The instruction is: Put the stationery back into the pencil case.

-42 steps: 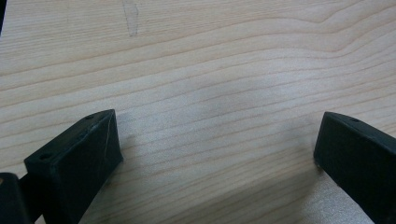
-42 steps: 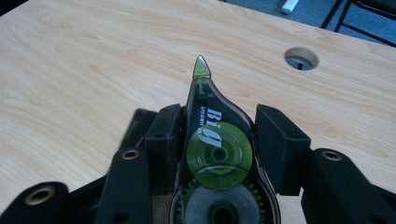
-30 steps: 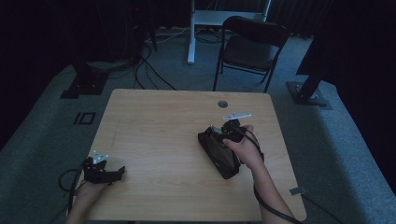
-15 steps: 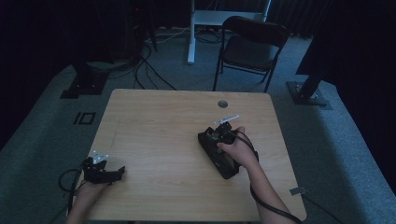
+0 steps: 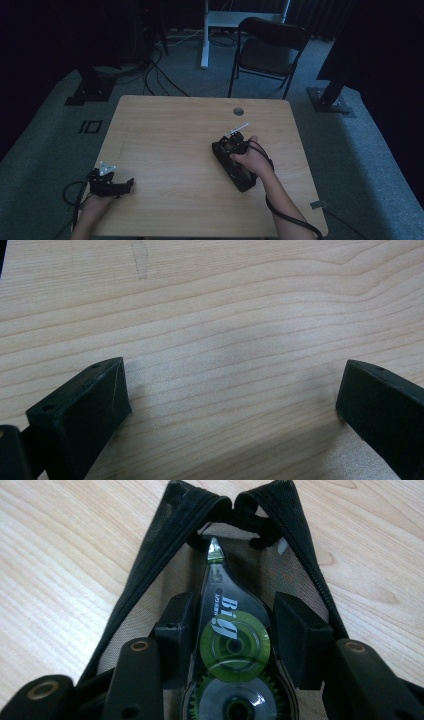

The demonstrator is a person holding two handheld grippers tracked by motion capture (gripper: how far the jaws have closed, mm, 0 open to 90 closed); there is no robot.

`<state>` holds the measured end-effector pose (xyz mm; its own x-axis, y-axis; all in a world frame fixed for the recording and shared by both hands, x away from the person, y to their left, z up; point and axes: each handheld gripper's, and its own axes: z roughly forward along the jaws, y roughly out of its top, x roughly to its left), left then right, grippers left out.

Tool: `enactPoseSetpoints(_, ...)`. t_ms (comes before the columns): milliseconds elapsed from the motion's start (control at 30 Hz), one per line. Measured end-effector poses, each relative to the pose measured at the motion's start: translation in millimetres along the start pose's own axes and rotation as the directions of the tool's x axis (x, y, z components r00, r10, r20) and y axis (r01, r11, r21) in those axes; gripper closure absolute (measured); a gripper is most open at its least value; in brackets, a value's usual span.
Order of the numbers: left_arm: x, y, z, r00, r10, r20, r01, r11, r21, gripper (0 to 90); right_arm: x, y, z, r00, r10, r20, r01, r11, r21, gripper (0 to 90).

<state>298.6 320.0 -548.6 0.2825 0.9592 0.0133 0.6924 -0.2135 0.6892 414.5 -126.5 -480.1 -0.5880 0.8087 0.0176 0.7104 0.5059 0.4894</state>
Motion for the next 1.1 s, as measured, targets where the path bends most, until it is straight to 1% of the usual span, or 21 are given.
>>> enactPoseSetpoints(33, 0.0, 0.0, 0.0, 1.0, 0.0, 0.0, 0.0, 1.0, 0.0, 0.7, -0.1, 0.8, 1.4, 1.0, -0.008, 0.003, 0.008, 1.0, 0.011, 52.0)
enactPoseSetpoints(300, 0.0, 0.0, 0.0, 1.0, 0.0, 0.0, 0.0, 1.0, 0.0, 0.7, 1.2, 5.7, 8.6, 0.9999, -0.008, -0.007, 0.008, 0.999, 0.049, 52.0)
enactPoseSetpoints(467, 0.0, 0.0, 0.0, 1.0, 0.0, 0.0, 0.0, 1.0, 0.0, 0.7, 0.7, 6.2, 11.3, 0.9999, 0.001, -0.014, 0.0, 0.998, 0.066, 51.9)
enactPoseSetpoints(533, 0.0, 0.0, 0.0, 1.0, 0.0, 0.0, 0.0, 1.0, 0.0, 0.7, 0.5, 6.4, 12.1, 0.9998, 0.01, -0.017, -0.009, 0.998, 0.065, 51.8)
enactPoseSetpoints(567, 0.0, 0.0, 0.0, 1.0, 0.0, 0.0, 0.0, 1.0, 0.0, 0.7, 0.6, 6.4, 12.8, 0.9997, 0.015, -0.02, -0.014, 0.997, 0.073, 51.8)
enactPoseSetpoints(600, 0.0, 0.0, 0.0, 1.0, 0.0, 0.0, 0.0, 1.0, 0.0, 0.7, 0.3, 6.5, 13.7, 0.9997, 0.015, -0.019, -0.014, 0.998, 0.069, 51.9)
enactPoseSetpoints(700, 0.0, 0.0, 0.0, 1.0, 0.0, 0.0, 0.0, 1.0, 0.0, 0.7, 0.2, 7.0, 14.9, 0.9998, 0.008, -0.017, -0.007, 0.997, 0.083, 51.8)
enactPoseSetpoints(800, 0.0, 0.0, 0.0, 1.0, 0.0, 0.0, 0.0, 1.0, 0.0, 0.7, 0.2, 7.3, 16.0, 0.9997, 0.014, -0.022, -0.012, 0.995, 0.096, 51.8)
enactPoseSetpoints(967, 0.0, 0.0, 0.0, 1.0, 0.0, 0.0, 0.0, 1.0, 0.0, 0.7, -1.0, 6.4, 17.9, 0.9992, 0.026, -0.031, -0.023, 0.995, 0.095, 50.8)
enactPoseSetpoints(1100, 0.0, 0.0, 0.0, 1.0, 0.0, 0.0, 0.0, 1.0, 0.0, 0.7, -1.8, 6.0, 15.5, 0.9983, 0.035, -0.046, -0.03, 0.995, 0.091, 47.7)
